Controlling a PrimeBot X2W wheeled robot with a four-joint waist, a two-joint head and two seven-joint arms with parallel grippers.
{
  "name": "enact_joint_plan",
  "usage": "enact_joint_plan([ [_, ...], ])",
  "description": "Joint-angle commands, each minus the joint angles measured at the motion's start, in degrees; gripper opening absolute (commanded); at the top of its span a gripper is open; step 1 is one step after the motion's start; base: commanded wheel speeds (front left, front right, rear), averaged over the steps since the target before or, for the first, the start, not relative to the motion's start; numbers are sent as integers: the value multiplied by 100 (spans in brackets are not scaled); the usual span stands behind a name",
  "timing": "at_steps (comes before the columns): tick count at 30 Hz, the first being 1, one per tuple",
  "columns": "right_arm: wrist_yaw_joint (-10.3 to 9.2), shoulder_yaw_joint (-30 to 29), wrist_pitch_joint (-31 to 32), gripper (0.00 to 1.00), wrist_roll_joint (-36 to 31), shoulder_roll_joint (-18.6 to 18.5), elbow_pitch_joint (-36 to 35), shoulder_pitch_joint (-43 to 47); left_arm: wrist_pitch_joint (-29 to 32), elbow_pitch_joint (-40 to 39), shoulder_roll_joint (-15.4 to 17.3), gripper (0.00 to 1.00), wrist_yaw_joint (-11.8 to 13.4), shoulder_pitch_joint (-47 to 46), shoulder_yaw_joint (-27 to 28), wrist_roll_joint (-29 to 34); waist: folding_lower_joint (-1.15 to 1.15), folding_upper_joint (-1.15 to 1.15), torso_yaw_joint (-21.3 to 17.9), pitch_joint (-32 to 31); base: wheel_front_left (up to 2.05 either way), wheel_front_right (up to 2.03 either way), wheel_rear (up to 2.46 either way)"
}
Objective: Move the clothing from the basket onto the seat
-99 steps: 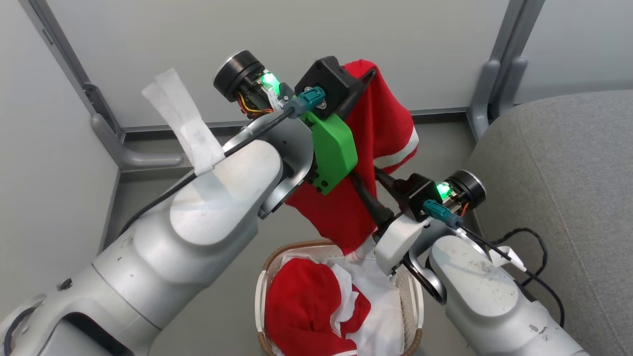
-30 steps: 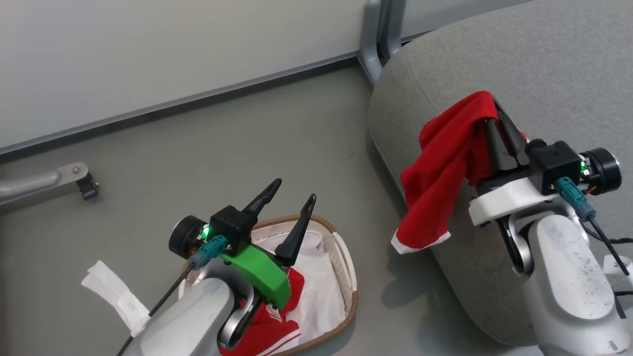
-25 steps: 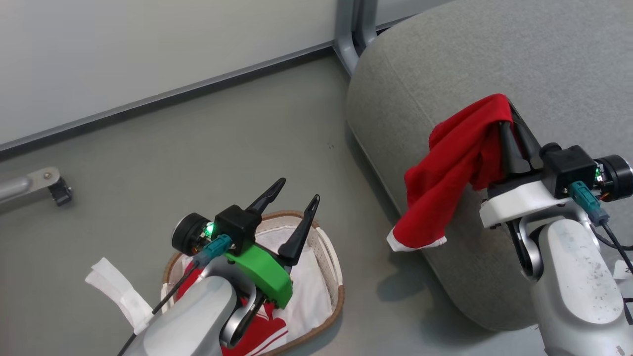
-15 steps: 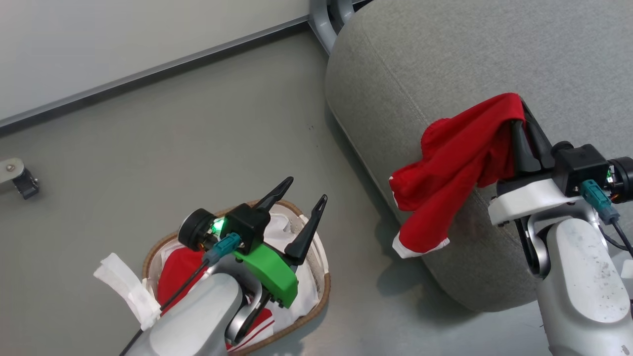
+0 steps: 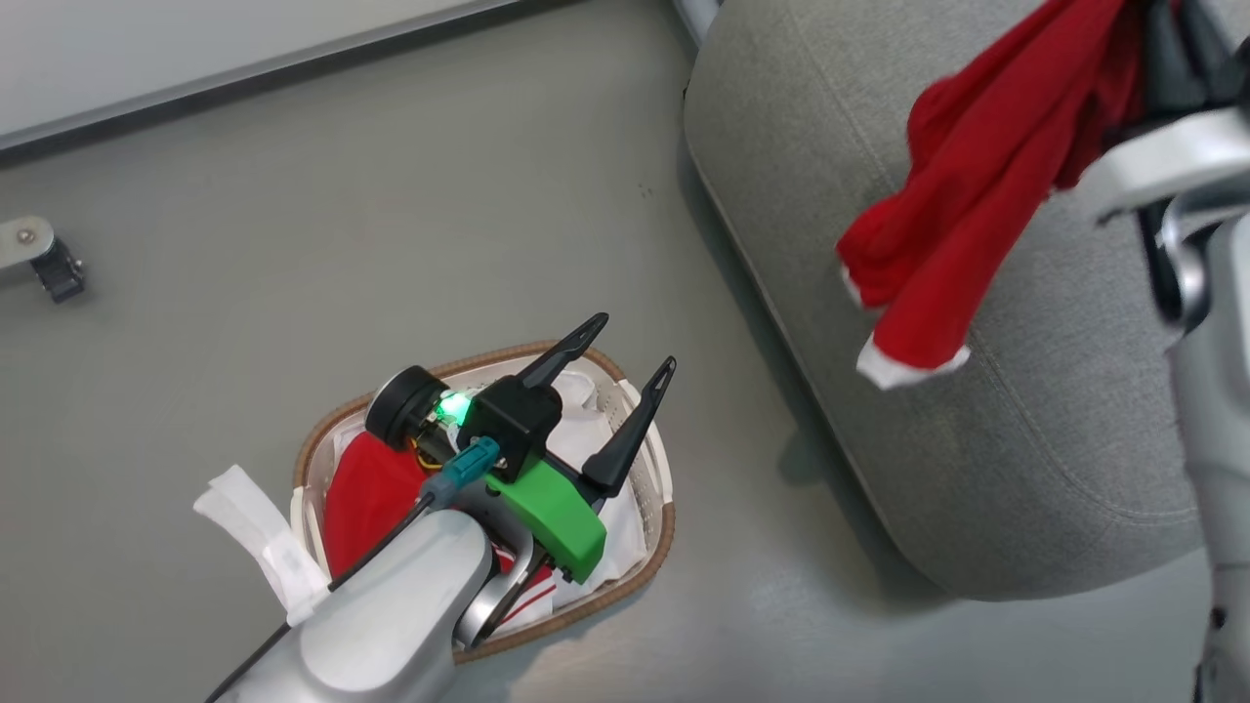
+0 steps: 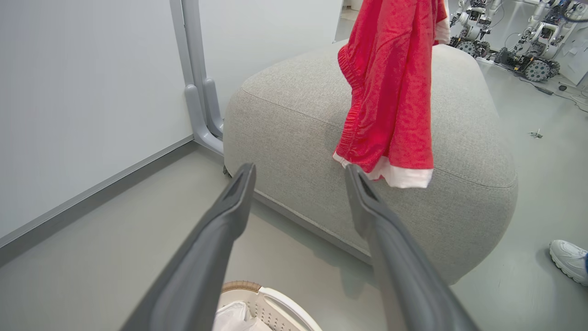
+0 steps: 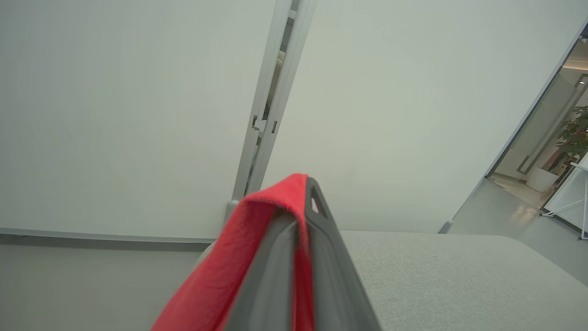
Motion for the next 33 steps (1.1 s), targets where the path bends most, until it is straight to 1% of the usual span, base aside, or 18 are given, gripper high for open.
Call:
enact_joint_plan([
  [1,-8,-16,125,0,57,-178,67,-393,22,-57,9,100,25,-118,-19,85,0,0,238,253,0,0,0],
  [2,-8,-13,212,0,64,-305,106,-626,34,-83,-4,100,30,-151,-34,112,0,0,288,316,0,0,0],
  [5,-8,1,616,0,-56,-959,293,-1592,73,-213,-67,100,33,-288,-103,194,0,0,513,557,0,0,0],
  [7,-8,-118,851,0,-71,-1313,391,-2156,104,-295,-119,100,23,-406,-154,248,0,0,694,734,0,0,0],
  [11,-8,-347,1265,0,-97,-1837,707,-3025,143,-471,-200,100,35,-665,-212,408,0,0,1002,1165,0,0,0],
  [13,-8,-469,1357,0,-177,-2060,932,-3272,155,-541,-263,100,27,-791,-249,479,0,0,1143,1360,0,0,0],
  [15,-8,-629,1383,0,-261,-2177,1170,-3360,160,-590,-322,100,6,-917,-285,527,0,0,1278,1539,0,0,0],
  [20,-8,-1154,1219,0,-513,-2346,1827,-3111,188,-641,-438,100,-27,-1143,-394,637,0,0,1531,1885,0,0,0],
  [23,-8,-1548,1020,0,-672,-2208,2263,-2810,217,-670,-404,100,-17,-1247,-408,701,0,0,1592,2052,0,0,0],
  [26,-8,-1824,812,0,-838,-2083,2618,-2563,234,-721,-342,100,20,-1294,-399,740,0,0,1575,2169,0,0,0],
  [31,-8,-2206,501,0,-1076,-1811,3102,-2286,269,-775,-224,100,88,-1275,-354,708,0,0,1439,2282,0,0,0],
  [32,-8,-2284,434,8,-1141,-1735,3186,-2250,262,-779,-196,100,100,-1248,-342,695,0,0,1386,2285,0,0,0],
  [33,-8,-2350,385,26,-1178,-1693,3239,-2228,261,-781,-186,100,111,-1224,-339,682,0,0,1357,2278,0,0,0],
])
